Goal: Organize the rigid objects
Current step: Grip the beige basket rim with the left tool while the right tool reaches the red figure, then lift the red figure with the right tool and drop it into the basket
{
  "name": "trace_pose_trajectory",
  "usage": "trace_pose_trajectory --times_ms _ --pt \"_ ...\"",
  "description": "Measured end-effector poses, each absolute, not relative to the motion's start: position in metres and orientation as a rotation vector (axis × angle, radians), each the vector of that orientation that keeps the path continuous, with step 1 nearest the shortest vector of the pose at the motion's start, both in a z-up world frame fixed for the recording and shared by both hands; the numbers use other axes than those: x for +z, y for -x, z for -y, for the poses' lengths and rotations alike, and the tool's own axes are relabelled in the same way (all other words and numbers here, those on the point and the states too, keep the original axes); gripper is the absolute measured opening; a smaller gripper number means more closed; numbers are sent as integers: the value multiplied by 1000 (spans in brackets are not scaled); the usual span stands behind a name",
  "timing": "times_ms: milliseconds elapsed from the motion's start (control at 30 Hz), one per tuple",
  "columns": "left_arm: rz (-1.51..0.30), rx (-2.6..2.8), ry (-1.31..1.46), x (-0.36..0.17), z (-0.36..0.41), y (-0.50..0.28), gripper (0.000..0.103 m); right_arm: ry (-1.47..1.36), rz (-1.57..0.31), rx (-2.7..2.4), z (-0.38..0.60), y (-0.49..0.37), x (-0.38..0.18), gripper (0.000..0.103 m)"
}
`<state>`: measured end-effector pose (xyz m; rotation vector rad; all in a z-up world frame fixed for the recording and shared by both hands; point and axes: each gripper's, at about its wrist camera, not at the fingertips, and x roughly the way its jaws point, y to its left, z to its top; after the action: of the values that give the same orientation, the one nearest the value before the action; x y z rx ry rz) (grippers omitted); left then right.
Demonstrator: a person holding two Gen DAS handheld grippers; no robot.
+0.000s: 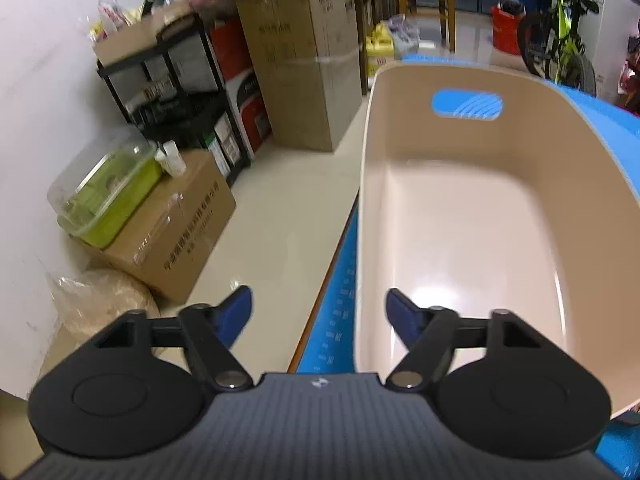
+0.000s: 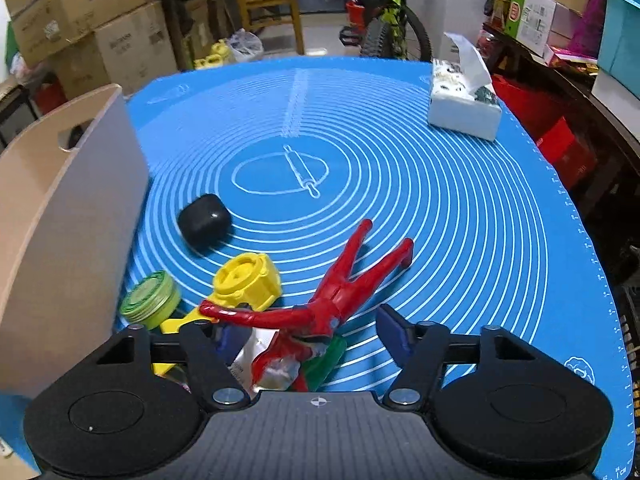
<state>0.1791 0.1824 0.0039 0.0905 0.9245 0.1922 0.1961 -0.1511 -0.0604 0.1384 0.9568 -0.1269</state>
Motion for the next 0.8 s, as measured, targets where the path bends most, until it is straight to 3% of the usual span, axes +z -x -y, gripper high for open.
trace_pose_trajectory --times_ms 133,300,367,533,800 --pt "-956 151 -36 0 -193 -186 52 -175 -947 -160 152 -201 -63 65" --pt "-957 99 -25 -1 -187 -185 28 -237 -956 -197 162 -200 -69 46" --pt "-955 95 -38 -2 -183 -185 25 -289 -985 -205 169 -201 -75 39" --pt "-955 78 -34 -3 -180 -188 9 -309 -966 -199 176 -199 -79 36" --pt "-956 72 -28 -4 -183 -190 8 -278 -883 -186 178 -189 -68 36"
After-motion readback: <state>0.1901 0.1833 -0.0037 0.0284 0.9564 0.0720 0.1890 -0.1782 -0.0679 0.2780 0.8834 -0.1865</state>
